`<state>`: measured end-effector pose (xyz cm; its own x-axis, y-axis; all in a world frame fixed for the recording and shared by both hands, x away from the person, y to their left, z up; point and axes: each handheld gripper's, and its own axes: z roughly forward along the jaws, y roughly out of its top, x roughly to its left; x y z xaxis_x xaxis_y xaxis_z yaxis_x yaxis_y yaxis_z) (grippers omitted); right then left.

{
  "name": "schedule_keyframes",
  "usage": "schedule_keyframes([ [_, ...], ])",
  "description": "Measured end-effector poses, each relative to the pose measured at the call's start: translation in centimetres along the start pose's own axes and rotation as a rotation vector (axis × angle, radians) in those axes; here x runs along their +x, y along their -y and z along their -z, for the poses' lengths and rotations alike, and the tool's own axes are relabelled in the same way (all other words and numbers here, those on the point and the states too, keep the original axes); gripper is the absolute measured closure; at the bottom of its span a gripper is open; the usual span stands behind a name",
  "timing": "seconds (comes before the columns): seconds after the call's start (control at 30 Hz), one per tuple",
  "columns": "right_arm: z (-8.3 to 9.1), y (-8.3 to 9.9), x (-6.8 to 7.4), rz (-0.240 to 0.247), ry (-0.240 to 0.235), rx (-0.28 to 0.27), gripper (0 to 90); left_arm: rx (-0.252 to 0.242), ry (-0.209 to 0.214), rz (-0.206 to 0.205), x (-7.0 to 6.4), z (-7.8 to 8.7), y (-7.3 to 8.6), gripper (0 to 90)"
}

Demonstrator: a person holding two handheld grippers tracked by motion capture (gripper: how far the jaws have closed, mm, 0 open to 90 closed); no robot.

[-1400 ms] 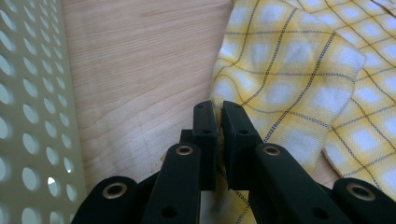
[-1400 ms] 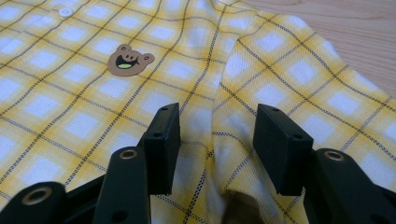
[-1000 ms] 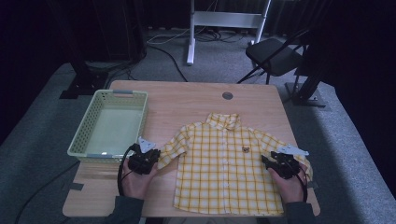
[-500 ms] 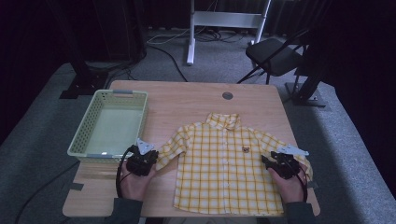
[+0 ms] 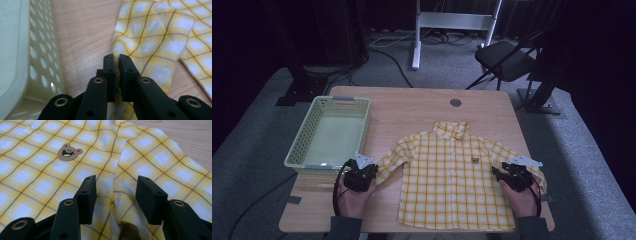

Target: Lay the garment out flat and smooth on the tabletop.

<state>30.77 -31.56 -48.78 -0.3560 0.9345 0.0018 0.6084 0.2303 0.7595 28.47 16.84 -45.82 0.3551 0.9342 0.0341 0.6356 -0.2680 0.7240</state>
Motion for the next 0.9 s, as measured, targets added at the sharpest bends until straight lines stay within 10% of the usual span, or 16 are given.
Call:
schedule_keyframes([
  [0.9, 0.0, 0.0, 0.0, 0.0, 0.0, 0.0, 50.5, -0.002, -0.034, 0.039, 1.3, 0.6, 0.6, 84.6],
])
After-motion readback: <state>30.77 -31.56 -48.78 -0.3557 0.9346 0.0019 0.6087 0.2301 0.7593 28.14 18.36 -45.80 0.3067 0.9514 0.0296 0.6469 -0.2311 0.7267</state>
